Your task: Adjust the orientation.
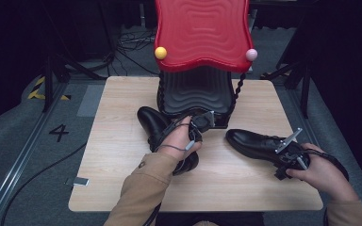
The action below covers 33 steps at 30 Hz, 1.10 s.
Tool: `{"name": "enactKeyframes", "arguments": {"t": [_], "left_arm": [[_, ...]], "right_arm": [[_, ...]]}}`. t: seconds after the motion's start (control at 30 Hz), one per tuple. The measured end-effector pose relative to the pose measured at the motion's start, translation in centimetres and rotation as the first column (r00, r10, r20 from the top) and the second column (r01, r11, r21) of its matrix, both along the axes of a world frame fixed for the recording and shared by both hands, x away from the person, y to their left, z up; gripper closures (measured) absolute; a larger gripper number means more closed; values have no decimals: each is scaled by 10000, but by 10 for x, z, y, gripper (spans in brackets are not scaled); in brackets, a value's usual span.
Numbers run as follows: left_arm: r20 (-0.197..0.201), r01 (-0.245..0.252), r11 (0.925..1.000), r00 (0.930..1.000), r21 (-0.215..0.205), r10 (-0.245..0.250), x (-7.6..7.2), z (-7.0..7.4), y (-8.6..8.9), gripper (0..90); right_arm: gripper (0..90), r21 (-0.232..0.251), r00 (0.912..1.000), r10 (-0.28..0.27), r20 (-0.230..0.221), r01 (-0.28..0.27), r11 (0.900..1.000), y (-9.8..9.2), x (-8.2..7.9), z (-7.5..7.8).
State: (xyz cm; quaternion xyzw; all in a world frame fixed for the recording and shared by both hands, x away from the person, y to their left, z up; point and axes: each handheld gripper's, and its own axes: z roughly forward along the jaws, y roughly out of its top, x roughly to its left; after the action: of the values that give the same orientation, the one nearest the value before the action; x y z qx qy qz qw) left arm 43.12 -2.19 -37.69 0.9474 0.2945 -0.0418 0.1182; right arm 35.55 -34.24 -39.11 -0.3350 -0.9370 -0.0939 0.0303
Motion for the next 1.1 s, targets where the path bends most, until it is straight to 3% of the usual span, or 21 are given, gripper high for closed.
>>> {"name": "enactKeyframes", "arguments": {"t": [0.4, 0.47, 0.63, 0.87, 1.1], "left_arm": [[406, -22, 9984, 9992, -562, 45, -23, 29, 15, 900], [503, -24, 9984, 9987, -562, 53, -39, 38, 27, 886], [470, -57, 9985, 9989, -536, 83, -56, 47, 46, 882], [58, -416, 9987, 9991, -291, 418, -69, 40, 75, 852], [-437, -647, 9965, 9971, -537, 624, -79, 21, 93, 759]], "right_arm": [[758, 82, 10000, -20, 92, 19, 10000, 0, 1, 0], [755, 54, 10000, -13, 65, 12, 10000, 0, 1, 0], [750, 9, 10000, -29, 34, 29, 10000, 2, 2, -1], [739, 54, 10000, 6, 42, -6, 10000, 4, 3, -1], [724, 39, 9999, -28, -96, 29, 10000, 4, 3, -3]]}}
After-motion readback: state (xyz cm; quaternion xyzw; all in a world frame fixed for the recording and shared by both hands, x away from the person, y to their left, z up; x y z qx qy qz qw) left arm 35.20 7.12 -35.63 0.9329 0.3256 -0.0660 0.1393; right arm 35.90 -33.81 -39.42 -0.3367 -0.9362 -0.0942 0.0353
